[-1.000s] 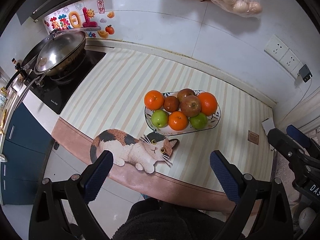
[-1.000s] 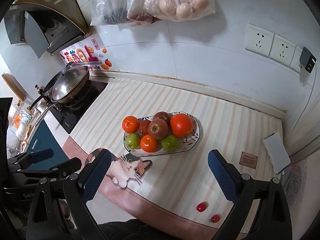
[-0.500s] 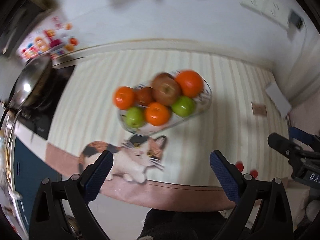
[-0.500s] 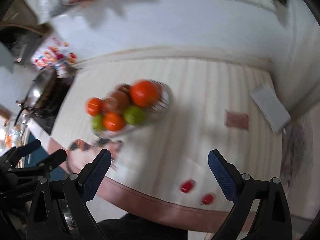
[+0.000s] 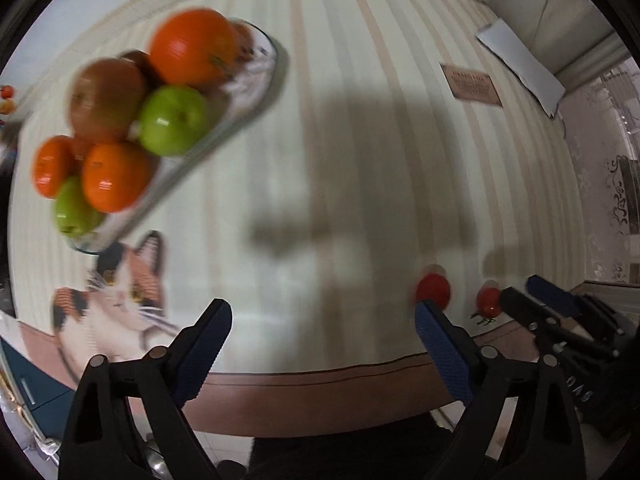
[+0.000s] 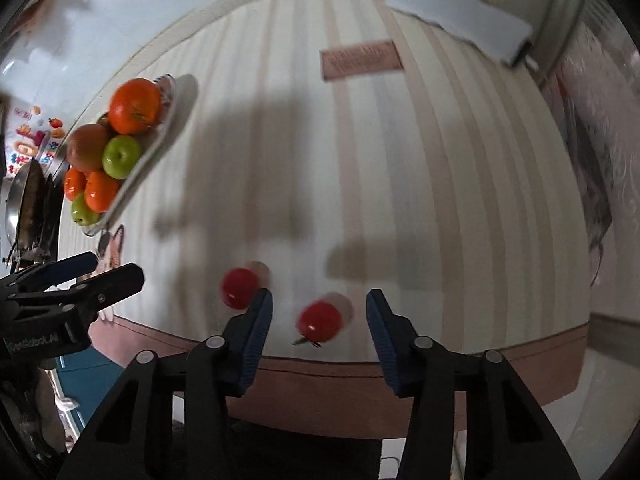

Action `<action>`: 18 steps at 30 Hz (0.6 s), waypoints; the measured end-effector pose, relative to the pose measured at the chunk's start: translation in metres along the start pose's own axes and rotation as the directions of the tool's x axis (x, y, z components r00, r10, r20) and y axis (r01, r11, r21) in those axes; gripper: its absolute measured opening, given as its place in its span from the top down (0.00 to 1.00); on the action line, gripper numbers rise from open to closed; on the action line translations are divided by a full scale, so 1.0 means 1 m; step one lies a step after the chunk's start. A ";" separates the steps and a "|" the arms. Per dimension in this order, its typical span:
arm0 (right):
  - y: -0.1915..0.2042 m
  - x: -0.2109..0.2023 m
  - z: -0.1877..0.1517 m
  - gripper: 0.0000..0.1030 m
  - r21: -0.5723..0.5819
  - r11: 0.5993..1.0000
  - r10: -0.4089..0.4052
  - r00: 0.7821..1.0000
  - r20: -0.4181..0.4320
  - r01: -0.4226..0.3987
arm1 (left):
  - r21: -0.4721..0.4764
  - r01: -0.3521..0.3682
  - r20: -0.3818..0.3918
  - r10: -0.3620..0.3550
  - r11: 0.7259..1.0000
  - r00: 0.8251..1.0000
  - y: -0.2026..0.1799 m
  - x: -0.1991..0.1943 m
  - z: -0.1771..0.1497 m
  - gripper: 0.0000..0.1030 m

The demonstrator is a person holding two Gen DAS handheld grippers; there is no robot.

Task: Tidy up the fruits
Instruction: 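Grasp a cherry tomato with the right tool while the left grasps another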

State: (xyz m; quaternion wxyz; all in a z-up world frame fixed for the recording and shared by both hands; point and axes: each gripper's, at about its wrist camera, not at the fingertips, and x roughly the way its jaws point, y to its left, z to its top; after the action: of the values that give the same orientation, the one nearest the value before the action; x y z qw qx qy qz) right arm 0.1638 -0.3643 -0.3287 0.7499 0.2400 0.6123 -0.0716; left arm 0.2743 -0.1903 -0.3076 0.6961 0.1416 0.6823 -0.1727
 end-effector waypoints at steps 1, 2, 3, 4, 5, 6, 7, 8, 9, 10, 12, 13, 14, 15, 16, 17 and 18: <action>-0.001 0.003 -0.001 0.55 0.001 1.000 -0.001 1.000 0.001 0.001 | -0.003 0.004 -0.013 -0.004 1.000 1.000 -0.002 0.005 0.001 0.09; -0.003 0.008 -0.003 0.58 0.000 1.000 0.003 1.000 -0.001 -0.003 | -0.009 0.012 -0.027 -0.013 1.000 1.000 -0.003 0.010 0.002 0.09; -0.004 0.010 -0.004 0.59 0.001 1.000 0.005 1.000 -0.004 -0.005 | -0.014 0.015 -0.034 -0.015 1.000 0.999 -0.004 0.013 0.003 0.09; -0.005 0.014 -0.004 0.60 0.005 1.000 0.010 1.000 -0.009 -0.010 | -0.022 0.019 -0.042 -0.020 1.000 0.999 -0.005 0.016 0.004 0.09; -0.006 0.018 -0.005 0.62 0.005 1.000 0.017 1.000 -0.015 -0.017 | -0.029 0.026 -0.050 -0.028 0.999 0.998 -0.006 0.018 0.004 0.09; -0.005 0.020 -0.005 0.62 0.001 1.000 0.027 1.000 -0.014 -0.027 | -0.034 0.029 -0.054 -0.031 0.999 0.998 -0.006 0.019 0.005 0.09; -0.002 0.021 -0.004 0.63 -0.006 1.000 0.027 1.000 -0.014 -0.027 | -0.035 0.032 -0.055 -0.034 0.999 0.998 -0.007 0.020 0.005 0.09; 0.002 0.023 -0.005 0.63 -0.022 0.999 0.023 1.000 -0.015 -0.023 | -0.033 0.036 -0.054 -0.037 0.999 0.998 -0.009 0.020 0.006 0.10; 0.005 0.024 -0.006 0.64 -0.042 0.999 0.016 1.000 -0.012 -0.017 | -0.028 0.039 -0.055 -0.041 0.999 0.998 -0.012 0.020 0.006 0.10; 0.009 0.025 -0.008 0.67 -0.055 0.998 0.013 1.000 -0.007 -0.013 | -0.023 0.041 -0.056 -0.042 0.999 0.998 -0.015 0.021 0.006 0.11; 0.016 0.026 -0.011 0.72 -0.090 0.996 -0.004 1.000 -0.003 0.003 | -0.009 0.051 -0.060 -0.052 0.999 0.997 -0.023 0.023 0.008 0.19; 0.017 0.026 -0.012 0.73 -0.092 0.996 -0.009 1.000 0.000 0.009 | -0.004 0.057 -0.066 -0.057 0.998 0.996 -0.026 0.025 0.009 0.23; 0.017 0.025 -0.013 0.73 -0.092 0.996 -0.015 1.000 0.002 0.015 | 0.002 0.069 -0.074 -0.068 0.998 0.995 -0.031 0.027 0.010 0.23; 0.016 0.025 -0.014 0.73 -0.089 0.996 -0.019 1.000 0.004 0.019 | 0.004 0.075 -0.076 -0.074 0.997 0.994 -0.033 0.028 0.011 0.23; 0.013 0.023 -0.015 0.73 -0.077 0.997 -0.017 1.000 0.006 0.017 | 0.007 0.085 -0.079 -0.084 0.996 0.993 -0.038 0.030 0.012 0.23; 0.008 0.022 -0.016 0.73 -0.063 0.998 -0.018 1.000 0.004 0.018 | 0.011 0.092 -0.081 -0.091 0.996 0.993 -0.041 0.032 0.013 0.23; 0.005 0.020 -0.017 0.73 -0.056 0.998 -0.025 1.000 0.006 0.025 | 0.015 0.101 -0.084 -0.099 0.995 0.992 -0.047 0.034 0.012 0.23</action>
State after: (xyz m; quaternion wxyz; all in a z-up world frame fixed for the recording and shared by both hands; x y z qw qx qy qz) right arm 0.1554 -0.3483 -0.3489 0.7570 0.2109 0.6151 -0.0643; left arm 0.2653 -0.2393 -0.3397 0.6560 0.1211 0.7154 -0.2078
